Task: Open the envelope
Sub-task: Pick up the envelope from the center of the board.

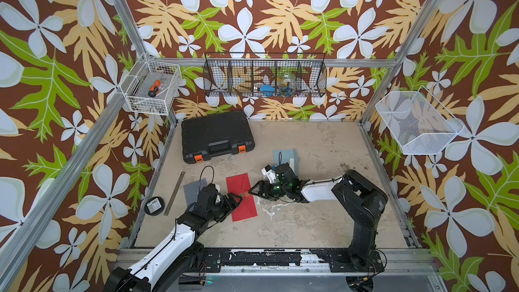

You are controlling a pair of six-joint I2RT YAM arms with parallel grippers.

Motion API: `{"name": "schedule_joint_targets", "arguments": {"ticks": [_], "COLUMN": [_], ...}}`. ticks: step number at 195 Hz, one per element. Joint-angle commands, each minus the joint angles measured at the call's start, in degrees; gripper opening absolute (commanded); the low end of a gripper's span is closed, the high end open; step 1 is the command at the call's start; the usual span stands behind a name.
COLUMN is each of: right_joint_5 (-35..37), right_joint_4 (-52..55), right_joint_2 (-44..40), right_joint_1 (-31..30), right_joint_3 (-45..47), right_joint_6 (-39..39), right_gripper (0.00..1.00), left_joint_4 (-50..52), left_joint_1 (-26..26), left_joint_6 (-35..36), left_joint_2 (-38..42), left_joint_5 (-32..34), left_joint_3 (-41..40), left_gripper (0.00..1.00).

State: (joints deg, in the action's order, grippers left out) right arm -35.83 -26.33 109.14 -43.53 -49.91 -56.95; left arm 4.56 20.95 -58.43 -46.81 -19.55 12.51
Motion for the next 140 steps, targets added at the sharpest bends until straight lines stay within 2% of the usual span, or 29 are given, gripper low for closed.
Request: {"name": "schedule_joint_targets", "arguments": {"ticks": [1, 39, 66, 140], "right_joint_5": [0.26, -0.09, -0.55, -2.08], "right_joint_4": [0.32, -0.01, 0.37, 1.41], "right_joint_2": [-0.33, -0.18, 0.70, 4.21], "right_joint_1": [-0.17, -0.18, -0.24, -1.03], "right_joint_3": [0.58, 0.91, 0.69, -1.11], "right_joint_6": [-0.32, -0.61, -1.02, -1.65], "right_gripper": [0.81, 0.81, 0.81, 0.79], "left_joint_4": [2.91, 3.65, 2.19, 3.78], "left_joint_1": [0.30, 0.67, 0.67, 0.85], "left_joint_6": [-1.30, -2.26, -1.99, -2.83], "left_joint_2": [0.89, 2.51, 0.48, 1.16], "left_joint_5": [-2.69, -2.94, -4.66, -0.92], "left_joint_3": [0.00, -1.84, -3.32, -5.65], "left_gripper": [0.83, 0.82, 0.81, 0.79]}}
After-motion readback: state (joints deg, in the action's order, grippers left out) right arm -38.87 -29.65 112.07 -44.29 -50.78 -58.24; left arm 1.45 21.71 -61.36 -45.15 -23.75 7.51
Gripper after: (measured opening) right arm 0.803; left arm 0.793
